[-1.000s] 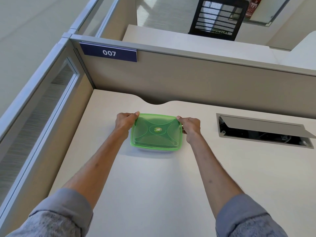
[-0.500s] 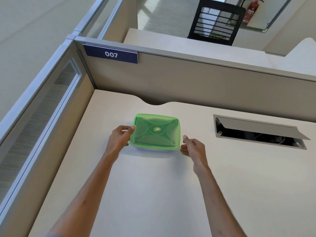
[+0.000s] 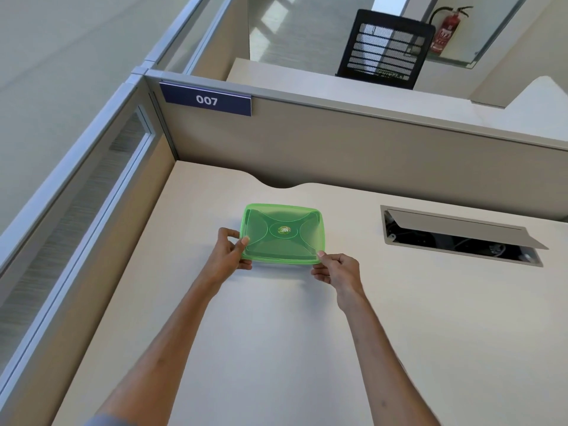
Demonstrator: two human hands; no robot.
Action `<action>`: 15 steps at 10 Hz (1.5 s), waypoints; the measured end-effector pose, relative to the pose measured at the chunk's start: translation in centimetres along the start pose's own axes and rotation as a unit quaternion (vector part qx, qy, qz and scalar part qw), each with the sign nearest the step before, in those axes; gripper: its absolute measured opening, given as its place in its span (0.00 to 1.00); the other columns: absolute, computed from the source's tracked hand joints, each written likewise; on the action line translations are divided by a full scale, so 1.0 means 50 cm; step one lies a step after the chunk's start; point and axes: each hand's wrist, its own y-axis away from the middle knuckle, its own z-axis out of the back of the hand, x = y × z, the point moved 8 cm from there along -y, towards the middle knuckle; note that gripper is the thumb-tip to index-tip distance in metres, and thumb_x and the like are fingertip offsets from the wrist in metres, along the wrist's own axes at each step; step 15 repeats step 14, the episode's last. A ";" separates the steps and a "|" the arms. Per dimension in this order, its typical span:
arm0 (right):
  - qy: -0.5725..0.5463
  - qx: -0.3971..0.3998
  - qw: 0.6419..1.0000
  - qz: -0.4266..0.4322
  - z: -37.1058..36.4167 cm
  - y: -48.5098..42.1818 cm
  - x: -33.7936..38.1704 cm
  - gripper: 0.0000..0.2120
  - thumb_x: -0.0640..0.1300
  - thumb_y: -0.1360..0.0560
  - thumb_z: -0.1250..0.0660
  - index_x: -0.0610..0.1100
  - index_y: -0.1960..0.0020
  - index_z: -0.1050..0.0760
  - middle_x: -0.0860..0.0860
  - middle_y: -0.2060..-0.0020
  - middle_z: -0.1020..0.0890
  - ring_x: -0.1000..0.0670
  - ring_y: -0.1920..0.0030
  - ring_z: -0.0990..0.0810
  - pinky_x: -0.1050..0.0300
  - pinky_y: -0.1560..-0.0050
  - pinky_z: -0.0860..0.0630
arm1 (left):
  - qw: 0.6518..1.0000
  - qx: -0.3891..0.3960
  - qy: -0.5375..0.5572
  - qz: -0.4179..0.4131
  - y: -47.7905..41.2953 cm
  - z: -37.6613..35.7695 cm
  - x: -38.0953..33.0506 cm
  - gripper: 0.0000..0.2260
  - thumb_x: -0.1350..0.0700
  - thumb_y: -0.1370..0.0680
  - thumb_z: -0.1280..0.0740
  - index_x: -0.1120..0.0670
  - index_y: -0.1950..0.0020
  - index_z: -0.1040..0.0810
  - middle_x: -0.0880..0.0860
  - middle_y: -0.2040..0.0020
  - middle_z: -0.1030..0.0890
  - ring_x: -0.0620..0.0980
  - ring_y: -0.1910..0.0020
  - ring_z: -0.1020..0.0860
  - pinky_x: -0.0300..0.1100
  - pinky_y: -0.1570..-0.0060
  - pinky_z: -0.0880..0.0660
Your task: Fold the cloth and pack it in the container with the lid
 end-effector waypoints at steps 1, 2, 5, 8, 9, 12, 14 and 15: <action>0.001 0.001 1.000 0.000 0.000 -0.001 0.002 0.12 0.38 0.19 0.25 0.30 0.44 0.21 0.37 0.62 0.15 0.45 0.68 0.15 0.57 0.66 0.15 | 1.000 -0.019 -0.006 -0.021 0.003 -0.003 -0.002 0.15 0.49 0.10 0.37 0.56 0.29 0.35 0.66 0.39 0.22 0.54 0.59 0.15 0.46 0.53 0.13; -0.003 0.012 1.000 -0.008 -0.002 -0.001 -0.002 0.11 0.39 0.19 0.25 0.30 0.45 0.21 0.38 0.63 0.14 0.44 0.67 0.14 0.54 0.63 0.13 | 1.000 -0.014 0.011 -0.017 0.004 0.005 0.004 0.16 0.49 0.11 0.35 0.56 0.29 0.33 0.64 0.43 0.22 0.54 0.59 0.15 0.46 0.54 0.12; 0.079 0.076 0.993 -0.047 0.011 -0.003 0.015 0.10 0.42 0.19 0.24 0.37 0.48 0.22 0.37 0.58 0.13 0.43 0.64 0.14 0.50 0.58 0.14 | 0.985 -0.015 -0.168 0.041 -0.015 0.046 0.003 0.26 0.34 0.13 0.39 0.56 0.35 0.21 0.58 0.48 0.15 0.58 0.56 0.13 0.50 0.61 0.14; 0.179 -0.047 0.982 0.047 -0.030 -0.093 0.145 0.17 0.58 0.19 0.30 0.43 0.46 0.17 0.44 0.47 0.12 0.41 0.47 0.13 0.48 0.54 0.16 | 0.982 -0.099 -0.159 -0.002 -0.115 0.058 -0.107 0.27 0.36 0.14 0.36 0.56 0.28 0.20 0.61 0.42 0.13 0.60 0.48 0.14 0.48 0.61 0.17; 0.210 -0.085 0.972 0.057 -0.043 -0.108 0.158 0.15 0.55 0.18 0.30 0.43 0.45 0.17 0.44 0.48 0.14 0.45 0.57 0.17 0.46 0.53 0.13 | 0.988 -0.085 -0.131 0.018 -0.140 0.030 -0.099 0.22 0.39 0.15 0.32 0.55 0.31 0.18 0.62 0.39 0.14 0.62 0.43 0.14 0.45 0.64 0.19; 0.207 -0.100 0.972 0.045 -0.029 -0.129 0.151 0.09 0.52 0.20 0.27 0.47 0.47 0.16 0.48 0.50 0.14 0.46 0.58 0.18 0.43 0.48 0.13 | 0.983 -0.117 -0.135 0.029 -0.148 0.016 -0.094 0.15 0.43 0.16 0.31 0.53 0.39 0.17 0.59 0.41 0.13 0.62 0.43 0.14 0.55 0.54 0.13; 0.328 -0.118 0.918 0.190 -0.040 -0.079 0.185 0.09 0.50 0.16 0.33 0.49 0.40 0.19 0.51 0.44 0.16 0.43 0.44 0.16 0.50 0.49 0.24 | 0.927 -0.207 -0.305 -0.069 -0.105 -0.004 -0.138 0.23 0.39 0.11 0.42 0.54 0.28 0.23 0.59 0.29 0.21 0.64 0.31 0.22 0.60 0.37 0.23; 0.328 -0.118 0.918 0.190 -0.040 -0.079 0.185 0.09 0.50 0.16 0.33 0.49 0.40 0.19 0.51 0.44 0.16 0.43 0.44 0.16 0.50 0.49 0.24 | 0.927 -0.207 -0.305 -0.069 -0.105 -0.004 -0.138 0.23 0.39 0.11 0.42 0.54 0.28 0.23 0.59 0.29 0.21 0.64 0.31 0.22 0.60 0.37 0.23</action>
